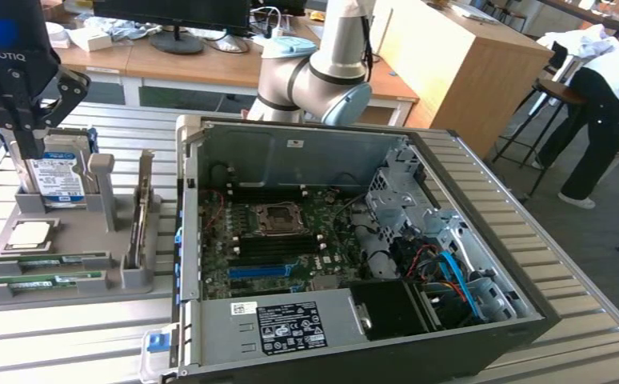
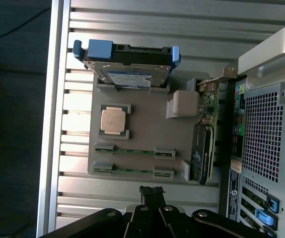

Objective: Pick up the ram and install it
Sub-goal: 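Pick up the ram and move it above insertion slot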

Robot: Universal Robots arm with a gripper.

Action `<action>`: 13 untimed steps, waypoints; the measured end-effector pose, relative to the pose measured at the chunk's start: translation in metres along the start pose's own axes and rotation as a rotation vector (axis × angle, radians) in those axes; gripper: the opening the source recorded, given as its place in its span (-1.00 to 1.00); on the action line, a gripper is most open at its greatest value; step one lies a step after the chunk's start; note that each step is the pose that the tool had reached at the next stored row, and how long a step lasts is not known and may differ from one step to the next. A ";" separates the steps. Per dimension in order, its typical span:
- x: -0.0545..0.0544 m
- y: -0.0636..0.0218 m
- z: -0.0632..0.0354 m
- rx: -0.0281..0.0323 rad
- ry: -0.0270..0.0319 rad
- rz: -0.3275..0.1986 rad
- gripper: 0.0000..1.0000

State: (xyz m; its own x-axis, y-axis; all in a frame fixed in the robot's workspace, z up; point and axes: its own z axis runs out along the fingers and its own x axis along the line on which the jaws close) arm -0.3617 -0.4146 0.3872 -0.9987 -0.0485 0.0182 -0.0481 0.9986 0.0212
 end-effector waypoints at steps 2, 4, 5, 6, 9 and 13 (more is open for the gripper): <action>0.000 0.0000 0.0000 0.0001 0.0000 0.000 -0.80; 0.000 0.0000 0.0000 0.0000 0.0000 0.000 -0.80; 0.000 0.0000 0.0000 0.0000 0.0000 0.000 -0.80; 0.000 0.0000 0.0000 0.0000 0.0000 0.000 -0.80; 0.000 0.0000 0.0000 0.0001 0.0001 -0.003 -0.80; 0.000 0.0000 0.0000 0.0007 0.0007 -0.036 -0.80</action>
State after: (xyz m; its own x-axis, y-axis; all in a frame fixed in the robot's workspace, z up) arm -0.3617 -0.4146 0.3872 -0.9963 -0.0844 0.0182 -0.0840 0.9962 0.0212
